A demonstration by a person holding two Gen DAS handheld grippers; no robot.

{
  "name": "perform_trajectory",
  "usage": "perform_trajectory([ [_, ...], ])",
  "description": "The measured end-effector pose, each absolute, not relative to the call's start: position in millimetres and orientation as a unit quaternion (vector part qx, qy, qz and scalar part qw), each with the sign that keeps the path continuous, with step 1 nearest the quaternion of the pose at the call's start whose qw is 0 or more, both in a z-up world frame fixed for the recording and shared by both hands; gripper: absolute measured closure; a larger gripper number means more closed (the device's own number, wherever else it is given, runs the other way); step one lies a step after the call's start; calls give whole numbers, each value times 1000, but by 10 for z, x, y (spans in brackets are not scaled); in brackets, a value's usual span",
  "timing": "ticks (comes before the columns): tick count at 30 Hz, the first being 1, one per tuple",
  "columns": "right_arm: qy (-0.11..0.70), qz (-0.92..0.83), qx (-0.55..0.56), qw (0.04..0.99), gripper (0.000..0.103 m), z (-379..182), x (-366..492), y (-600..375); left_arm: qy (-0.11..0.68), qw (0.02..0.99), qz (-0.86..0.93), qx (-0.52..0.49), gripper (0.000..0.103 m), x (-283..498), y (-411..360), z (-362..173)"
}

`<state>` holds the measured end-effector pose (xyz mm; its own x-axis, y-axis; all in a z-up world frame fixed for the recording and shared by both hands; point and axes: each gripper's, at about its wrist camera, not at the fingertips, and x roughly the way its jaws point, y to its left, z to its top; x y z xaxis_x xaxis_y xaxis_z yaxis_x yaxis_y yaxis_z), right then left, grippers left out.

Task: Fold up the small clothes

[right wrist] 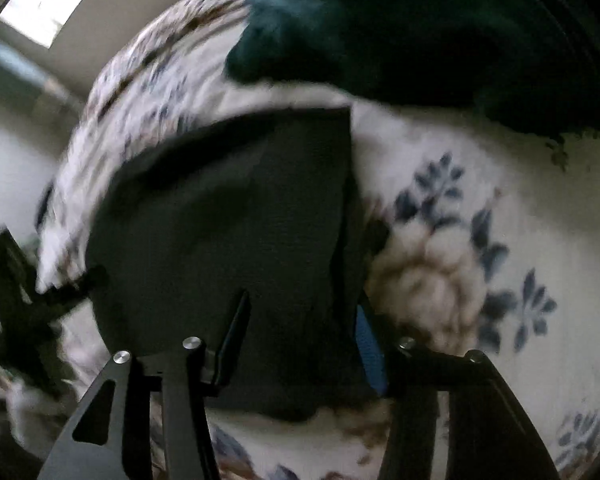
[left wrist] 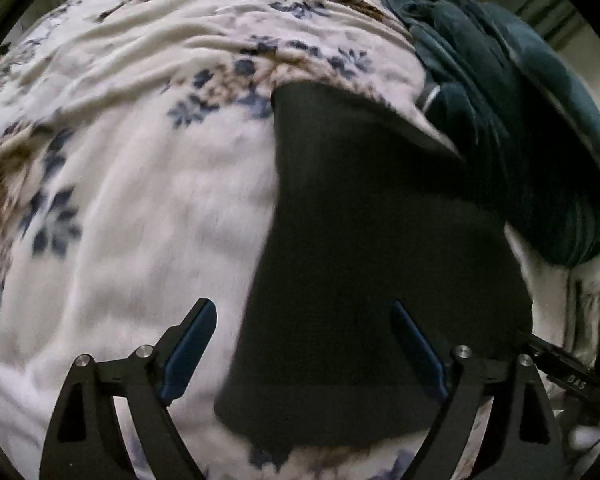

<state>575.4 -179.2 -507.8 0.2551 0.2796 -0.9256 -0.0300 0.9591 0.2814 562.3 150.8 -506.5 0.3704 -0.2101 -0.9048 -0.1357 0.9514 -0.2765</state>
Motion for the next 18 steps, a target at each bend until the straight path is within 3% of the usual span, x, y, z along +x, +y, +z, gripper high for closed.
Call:
perform_trajectory([
  [3, 623, 63, 59, 777, 49, -5325, 5564, -1785, 571, 812, -8, -121, 14, 5436, 1395, -5180],
  [5, 625, 46, 39, 778, 38, -5356, 5517, -1750, 563, 820, -1, -107, 14, 5381, 1329, -5117],
  [7, 622, 33, 38, 781, 12, -5275, 5494, -1747, 550, 830, 7, -87, 14, 5317, 1248, -4978],
  [9, 597, 16, 18, 802, 0, -5046, 5402, -1729, 542, 836, 7, -82, 14, 5251, 1189, -4832],
  [18, 525, -41, -47, 849, 0, -4054, 5024, -1342, 510, 858, 27, -47, 14, 4729, 921, -3926],
])
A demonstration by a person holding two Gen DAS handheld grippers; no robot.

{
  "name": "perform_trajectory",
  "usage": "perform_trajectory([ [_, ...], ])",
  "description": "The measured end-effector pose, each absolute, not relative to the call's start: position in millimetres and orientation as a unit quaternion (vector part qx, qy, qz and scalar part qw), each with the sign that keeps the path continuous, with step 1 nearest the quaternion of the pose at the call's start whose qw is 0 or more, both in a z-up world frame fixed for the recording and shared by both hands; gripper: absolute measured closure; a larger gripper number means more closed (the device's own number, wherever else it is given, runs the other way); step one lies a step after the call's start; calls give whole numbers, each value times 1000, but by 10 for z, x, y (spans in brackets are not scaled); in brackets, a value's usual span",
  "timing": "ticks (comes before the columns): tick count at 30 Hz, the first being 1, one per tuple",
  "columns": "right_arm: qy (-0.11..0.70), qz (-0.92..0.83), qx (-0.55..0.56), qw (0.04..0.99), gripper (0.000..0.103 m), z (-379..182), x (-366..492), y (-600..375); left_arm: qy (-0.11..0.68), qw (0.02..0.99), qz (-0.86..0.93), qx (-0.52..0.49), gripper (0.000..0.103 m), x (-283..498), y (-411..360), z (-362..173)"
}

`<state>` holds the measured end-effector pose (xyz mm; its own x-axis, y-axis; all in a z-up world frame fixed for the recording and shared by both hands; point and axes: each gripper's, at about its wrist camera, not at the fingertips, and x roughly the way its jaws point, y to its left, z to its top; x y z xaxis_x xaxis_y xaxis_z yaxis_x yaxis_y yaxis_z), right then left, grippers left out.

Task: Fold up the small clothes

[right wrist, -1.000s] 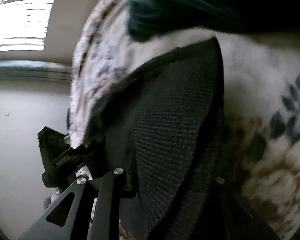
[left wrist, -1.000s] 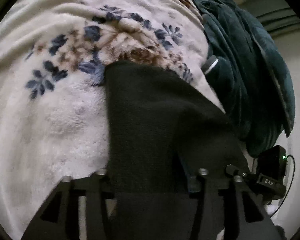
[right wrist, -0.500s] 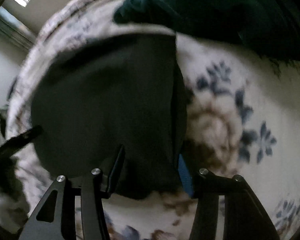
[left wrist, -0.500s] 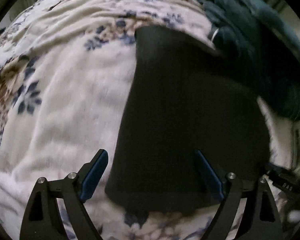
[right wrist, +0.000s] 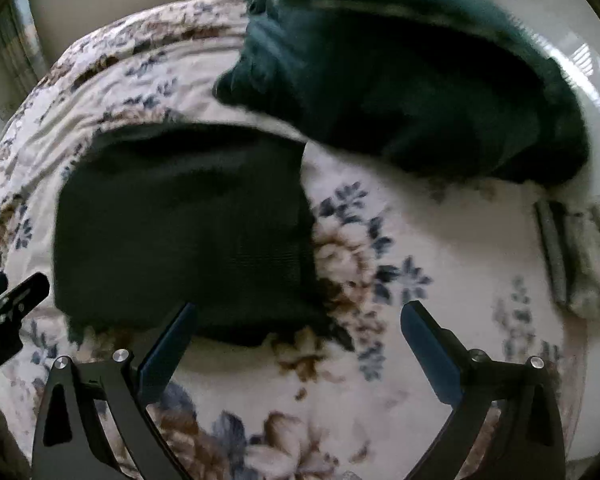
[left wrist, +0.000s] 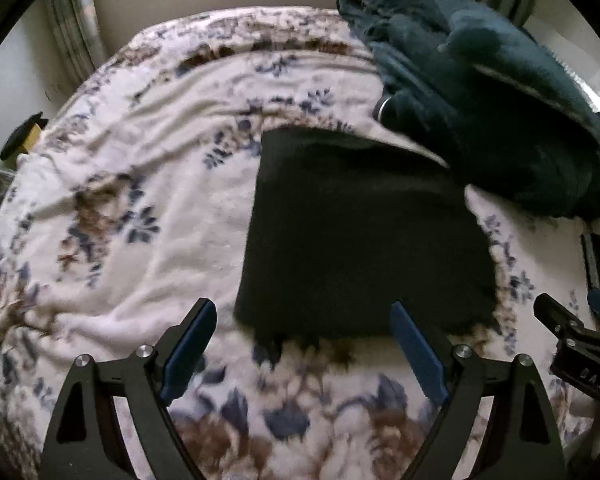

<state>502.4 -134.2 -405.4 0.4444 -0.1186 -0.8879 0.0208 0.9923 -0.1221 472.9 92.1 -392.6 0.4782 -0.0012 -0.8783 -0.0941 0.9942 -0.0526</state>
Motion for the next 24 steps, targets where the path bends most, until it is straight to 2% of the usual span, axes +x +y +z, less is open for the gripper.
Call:
perform_trajectory([
  [24, 389, -26, -23, 920, 0, -438, 2425, -1667, 415, 909, 27, -22, 14, 2632, 432, -1000],
])
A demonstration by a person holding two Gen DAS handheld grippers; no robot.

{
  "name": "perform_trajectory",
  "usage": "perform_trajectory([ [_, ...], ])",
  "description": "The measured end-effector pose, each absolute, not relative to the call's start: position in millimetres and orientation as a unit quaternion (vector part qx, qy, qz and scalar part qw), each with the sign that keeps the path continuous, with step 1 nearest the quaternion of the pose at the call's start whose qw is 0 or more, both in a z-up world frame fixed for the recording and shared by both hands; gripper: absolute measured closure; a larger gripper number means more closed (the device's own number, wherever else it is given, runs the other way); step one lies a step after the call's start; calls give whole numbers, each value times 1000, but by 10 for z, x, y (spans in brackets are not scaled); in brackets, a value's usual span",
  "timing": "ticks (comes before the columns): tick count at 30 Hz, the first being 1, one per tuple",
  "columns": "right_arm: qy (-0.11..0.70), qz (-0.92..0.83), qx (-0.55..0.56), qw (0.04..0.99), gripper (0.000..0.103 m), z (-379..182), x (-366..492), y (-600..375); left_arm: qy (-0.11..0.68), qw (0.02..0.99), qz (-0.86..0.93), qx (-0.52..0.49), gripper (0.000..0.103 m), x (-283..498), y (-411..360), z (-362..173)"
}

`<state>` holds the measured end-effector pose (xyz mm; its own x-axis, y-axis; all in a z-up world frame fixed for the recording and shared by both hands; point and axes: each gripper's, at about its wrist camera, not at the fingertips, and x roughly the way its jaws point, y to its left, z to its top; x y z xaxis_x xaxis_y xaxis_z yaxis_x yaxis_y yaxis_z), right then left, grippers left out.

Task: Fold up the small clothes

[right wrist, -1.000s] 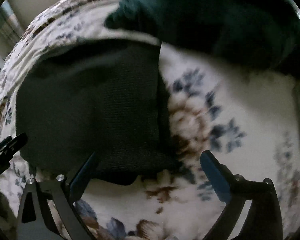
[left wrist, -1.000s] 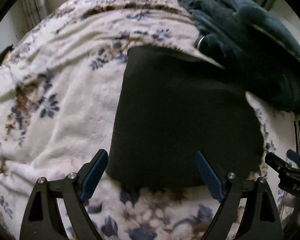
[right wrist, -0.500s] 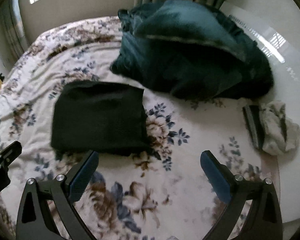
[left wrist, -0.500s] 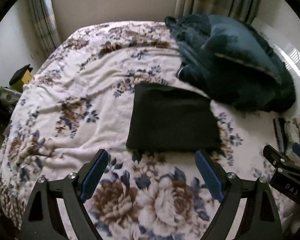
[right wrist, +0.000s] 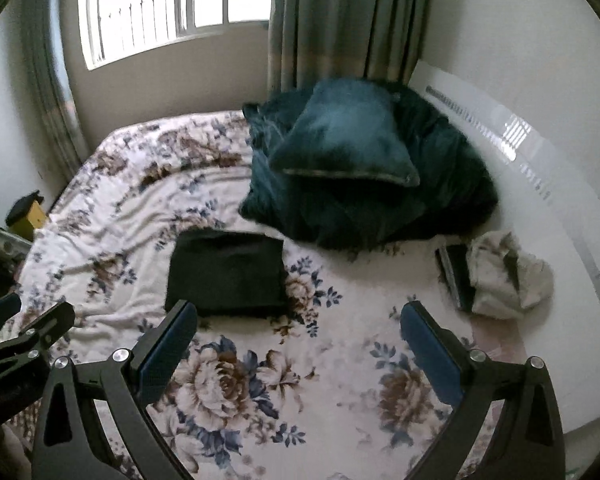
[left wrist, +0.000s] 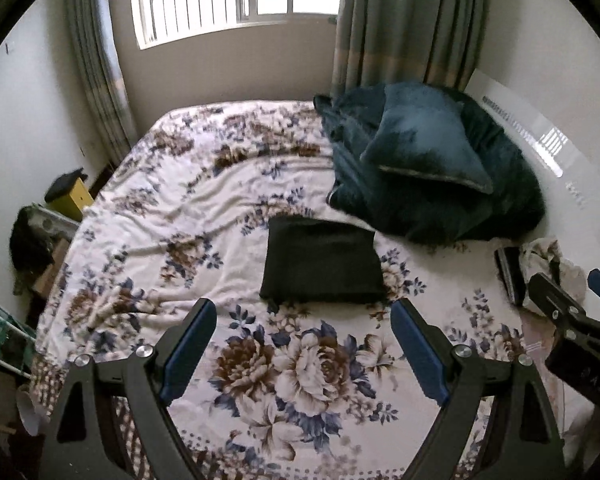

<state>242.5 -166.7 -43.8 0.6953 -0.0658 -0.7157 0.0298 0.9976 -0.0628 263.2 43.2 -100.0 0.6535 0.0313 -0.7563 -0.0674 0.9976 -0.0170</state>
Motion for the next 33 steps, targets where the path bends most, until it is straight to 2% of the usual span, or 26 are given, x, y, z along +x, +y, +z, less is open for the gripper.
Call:
perform_trajectory([
  [7, 359, -10, -17, 933, 0, 248, 1778, -1737, 392, 919, 30, -21, 14, 2191, 355, -526],
  [12, 345, -8, -16, 938, 0, 523, 1475, -1804, 379, 924, 30, -26, 14, 1984, 338, -374],
  [20, 333, -3, -21, 943, 0, 662, 1252, -1877, 365, 930, 36, -31, 13, 1782, 317, -284],
  [21, 332, -4, -20, 943, 0, 655, 1246, -1870, 367, 929, 37, -30, 3, 1782, 321, -294],
  [22, 331, -5, -21, 943, 0, 668, 1222, -1867, 368, 928, 41, -28, 0, 1770, 318, -295],
  [33, 337, 1, -20, 941, 0, 657, 1263, -1889, 369, 928, 46, -22, 0, 1688, 302, -306],
])
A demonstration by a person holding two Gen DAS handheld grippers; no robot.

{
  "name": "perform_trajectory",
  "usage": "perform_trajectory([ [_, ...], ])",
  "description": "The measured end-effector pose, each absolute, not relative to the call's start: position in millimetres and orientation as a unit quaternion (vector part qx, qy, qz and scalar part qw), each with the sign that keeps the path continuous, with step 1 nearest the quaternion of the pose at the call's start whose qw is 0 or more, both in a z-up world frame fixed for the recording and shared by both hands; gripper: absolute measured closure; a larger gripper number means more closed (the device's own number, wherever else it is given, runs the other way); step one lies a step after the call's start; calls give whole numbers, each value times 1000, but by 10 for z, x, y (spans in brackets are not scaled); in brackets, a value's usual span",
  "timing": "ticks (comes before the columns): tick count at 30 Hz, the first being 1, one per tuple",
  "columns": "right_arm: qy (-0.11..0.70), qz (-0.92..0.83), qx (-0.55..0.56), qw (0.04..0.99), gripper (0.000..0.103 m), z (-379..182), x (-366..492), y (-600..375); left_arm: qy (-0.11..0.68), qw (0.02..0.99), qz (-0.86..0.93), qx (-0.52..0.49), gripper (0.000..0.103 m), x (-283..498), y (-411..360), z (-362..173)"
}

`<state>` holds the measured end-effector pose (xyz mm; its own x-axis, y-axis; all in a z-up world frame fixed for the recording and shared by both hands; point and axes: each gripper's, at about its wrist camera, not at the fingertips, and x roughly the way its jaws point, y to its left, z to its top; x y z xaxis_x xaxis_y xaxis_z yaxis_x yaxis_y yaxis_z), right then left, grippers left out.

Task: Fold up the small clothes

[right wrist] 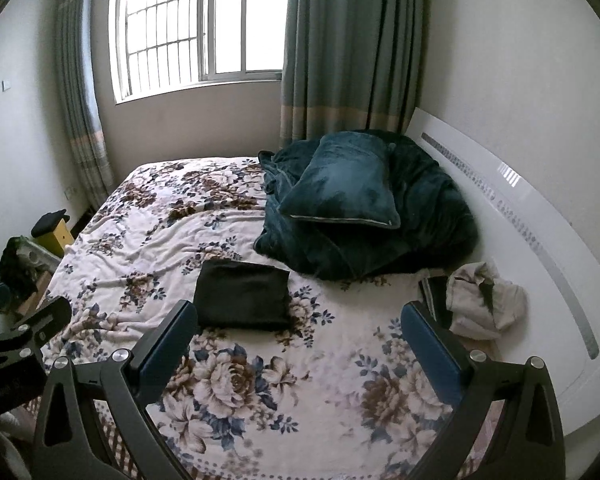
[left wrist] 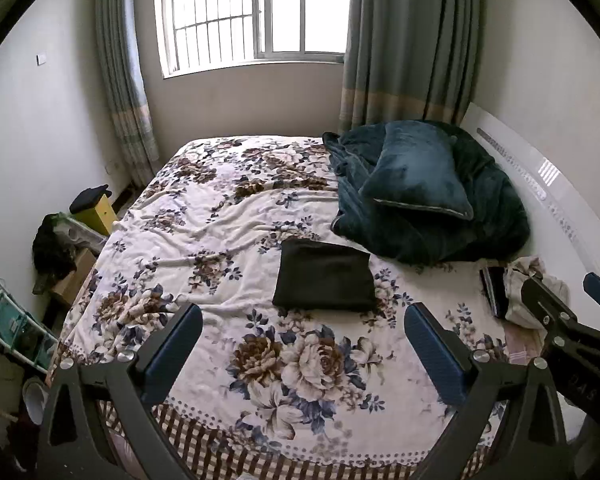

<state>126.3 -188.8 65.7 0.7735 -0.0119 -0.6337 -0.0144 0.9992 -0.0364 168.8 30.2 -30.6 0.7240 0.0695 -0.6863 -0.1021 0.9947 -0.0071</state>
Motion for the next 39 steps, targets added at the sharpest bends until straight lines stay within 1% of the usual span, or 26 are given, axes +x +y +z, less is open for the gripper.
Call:
perform_trajectory([
  [39, 343, 10, -17, 939, 0, 566, 1263, -1887, 370, 927, 57, -28, 0, 1697, 320, -291],
])
